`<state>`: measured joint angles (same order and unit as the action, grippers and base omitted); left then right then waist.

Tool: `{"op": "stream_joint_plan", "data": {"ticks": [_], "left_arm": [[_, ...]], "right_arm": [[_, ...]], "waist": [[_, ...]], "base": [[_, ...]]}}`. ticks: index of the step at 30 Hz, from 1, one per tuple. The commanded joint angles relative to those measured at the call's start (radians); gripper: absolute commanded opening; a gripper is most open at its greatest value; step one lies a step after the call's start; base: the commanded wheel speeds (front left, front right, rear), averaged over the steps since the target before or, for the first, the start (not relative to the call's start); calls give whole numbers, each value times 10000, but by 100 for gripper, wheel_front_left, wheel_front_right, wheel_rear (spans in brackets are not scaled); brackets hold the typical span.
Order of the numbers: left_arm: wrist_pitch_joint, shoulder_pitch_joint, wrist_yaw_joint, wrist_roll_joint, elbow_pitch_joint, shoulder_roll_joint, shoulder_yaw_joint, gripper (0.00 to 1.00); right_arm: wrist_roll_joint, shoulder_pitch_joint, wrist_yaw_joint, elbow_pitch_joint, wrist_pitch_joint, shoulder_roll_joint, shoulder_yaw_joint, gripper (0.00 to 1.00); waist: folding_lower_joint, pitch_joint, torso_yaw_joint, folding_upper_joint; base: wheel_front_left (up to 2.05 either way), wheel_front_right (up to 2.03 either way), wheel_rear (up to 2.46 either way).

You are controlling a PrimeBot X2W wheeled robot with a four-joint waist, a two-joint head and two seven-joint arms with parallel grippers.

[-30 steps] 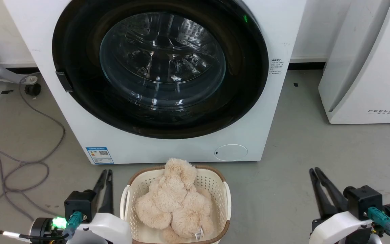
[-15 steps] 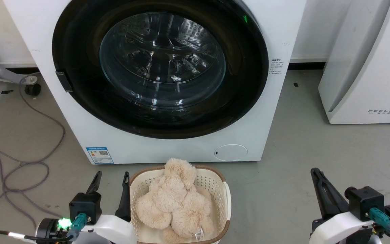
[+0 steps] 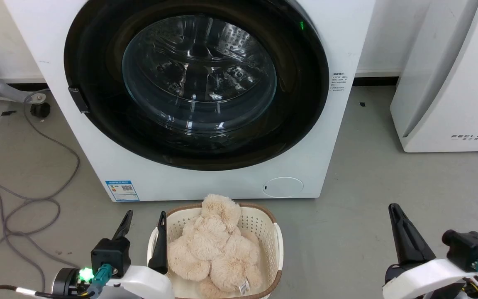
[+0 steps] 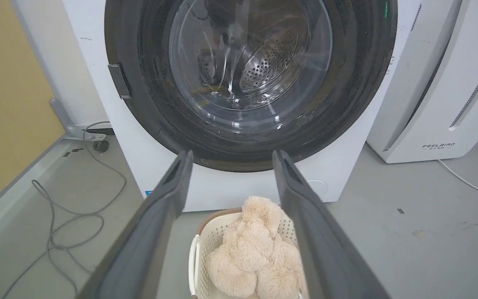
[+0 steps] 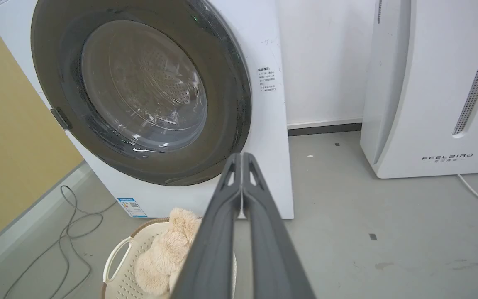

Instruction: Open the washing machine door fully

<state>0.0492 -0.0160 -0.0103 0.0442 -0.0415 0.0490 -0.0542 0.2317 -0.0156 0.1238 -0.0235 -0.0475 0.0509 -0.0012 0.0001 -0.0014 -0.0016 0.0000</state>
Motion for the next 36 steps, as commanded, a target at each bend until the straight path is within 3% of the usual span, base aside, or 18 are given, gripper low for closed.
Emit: {"op": "stream_joint_plan", "data": {"ticks": [1,21,36], "left_arm": [[115,206,-53,74,-58,8,-78,100],[513,523,-133,313,-1,27,-406,100],[827,1075,-196,383,203,33,-597,100]], "right_arm": [[607,59,18,-68,-126,-2,-13,0],[4223,1962,28,-1177,-272,285,-611,0],[6521,5419,36,-3483,133,1223,-579,0]], "waist": [[-1,3,2,0],[-1,440,-7,0],[-1,1251,199,0]], "base": [[0,0,0],[0,0,0],[0,0,0]]}}
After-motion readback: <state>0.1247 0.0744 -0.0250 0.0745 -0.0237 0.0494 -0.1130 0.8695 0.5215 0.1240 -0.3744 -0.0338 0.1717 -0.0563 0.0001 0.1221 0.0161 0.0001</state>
